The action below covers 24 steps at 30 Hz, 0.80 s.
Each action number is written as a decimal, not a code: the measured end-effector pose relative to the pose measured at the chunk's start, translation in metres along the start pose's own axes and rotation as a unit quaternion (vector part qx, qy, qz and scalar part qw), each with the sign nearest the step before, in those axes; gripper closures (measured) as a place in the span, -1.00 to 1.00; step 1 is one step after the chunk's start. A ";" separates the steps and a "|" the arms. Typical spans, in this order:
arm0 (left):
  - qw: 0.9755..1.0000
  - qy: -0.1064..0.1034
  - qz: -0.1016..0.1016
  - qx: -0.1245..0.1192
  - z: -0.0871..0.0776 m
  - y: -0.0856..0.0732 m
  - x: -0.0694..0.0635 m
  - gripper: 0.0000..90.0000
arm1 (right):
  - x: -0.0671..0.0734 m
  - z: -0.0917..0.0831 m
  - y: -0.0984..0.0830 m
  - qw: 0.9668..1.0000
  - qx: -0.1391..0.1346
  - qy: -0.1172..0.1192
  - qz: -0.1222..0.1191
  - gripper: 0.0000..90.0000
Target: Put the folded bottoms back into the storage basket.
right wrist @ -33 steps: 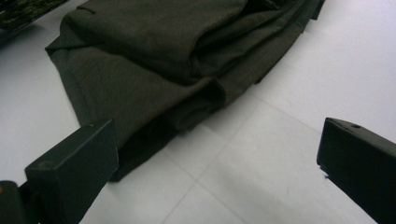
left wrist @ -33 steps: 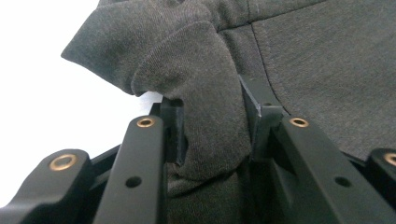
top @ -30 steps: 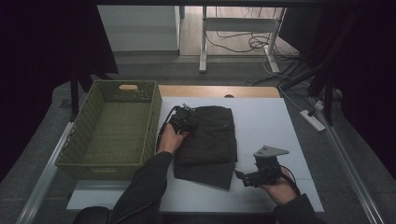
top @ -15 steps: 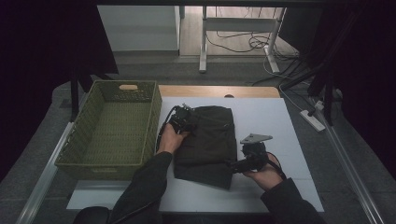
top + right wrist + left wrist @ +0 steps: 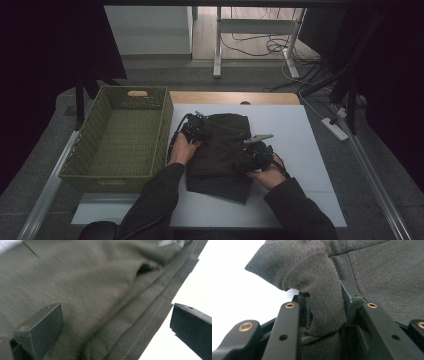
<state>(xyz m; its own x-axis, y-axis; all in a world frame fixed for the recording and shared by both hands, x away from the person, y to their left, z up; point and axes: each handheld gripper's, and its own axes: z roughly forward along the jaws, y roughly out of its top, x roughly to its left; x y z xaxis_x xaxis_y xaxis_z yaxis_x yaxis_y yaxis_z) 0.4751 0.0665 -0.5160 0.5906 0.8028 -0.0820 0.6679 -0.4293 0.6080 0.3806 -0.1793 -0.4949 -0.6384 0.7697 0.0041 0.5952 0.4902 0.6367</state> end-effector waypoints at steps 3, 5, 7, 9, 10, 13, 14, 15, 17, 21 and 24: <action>1.000 0.000 -0.001 0.000 0.000 0.000 0.000 0.46 | -0.005 0.008 -0.007 1.000 0.021 0.006 0.010 -1.00; 1.000 0.001 -0.001 -0.001 0.000 0.000 0.000 0.47 | -0.007 0.012 -0.010 0.999 0.030 0.012 0.017 -1.00; 1.000 0.000 -0.002 -0.002 0.000 -0.001 0.000 0.46 | -0.007 0.015 -0.012 0.999 0.035 0.015 0.020 -1.00; 1.000 -0.001 -0.002 -0.002 0.000 -0.001 0.000 0.46 | -0.008 0.018 -0.014 0.999 0.041 0.020 0.027 -1.00; 1.000 0.000 -0.002 -0.003 0.000 -0.001 0.000 0.46 | -0.009 0.019 -0.014 0.998 0.045 0.028 0.035 -1.00; 1.000 0.000 -0.005 -0.004 0.000 -0.001 0.000 0.46 | -0.008 0.018 -0.014 0.998 0.047 0.032 0.037 -0.91; 1.000 -0.001 -0.006 -0.004 0.000 -0.001 0.000 0.46 | -0.008 0.018 -0.014 0.998 0.047 0.034 0.038 -0.86; 1.000 -0.001 -0.007 -0.004 0.000 -0.001 0.000 0.46 | -0.007 0.017 -0.014 0.998 0.047 0.035 0.037 -0.80; 1.000 -0.002 -0.008 -0.004 0.000 -0.001 0.000 0.46 | -0.005 0.015 -0.014 0.997 0.048 0.041 0.036 -0.68; 1.000 -0.002 -0.010 -0.002 0.000 -0.001 0.000 0.46 | -0.003 0.013 -0.012 0.997 0.050 0.054 0.032 -0.41; 1.000 -0.001 -0.012 0.001 0.000 0.000 0.000 0.46 | -0.002 0.012 -0.011 0.996 0.051 0.070 0.030 -0.15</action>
<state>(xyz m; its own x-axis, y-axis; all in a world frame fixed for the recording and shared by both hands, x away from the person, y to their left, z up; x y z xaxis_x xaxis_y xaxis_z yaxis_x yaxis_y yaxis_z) 0.4750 0.0666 -0.5160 0.5754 0.8121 -0.0974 0.6822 -0.4108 0.6048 0.3805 -0.1815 -0.5111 -0.6580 0.7378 0.1509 0.6759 0.4902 0.5503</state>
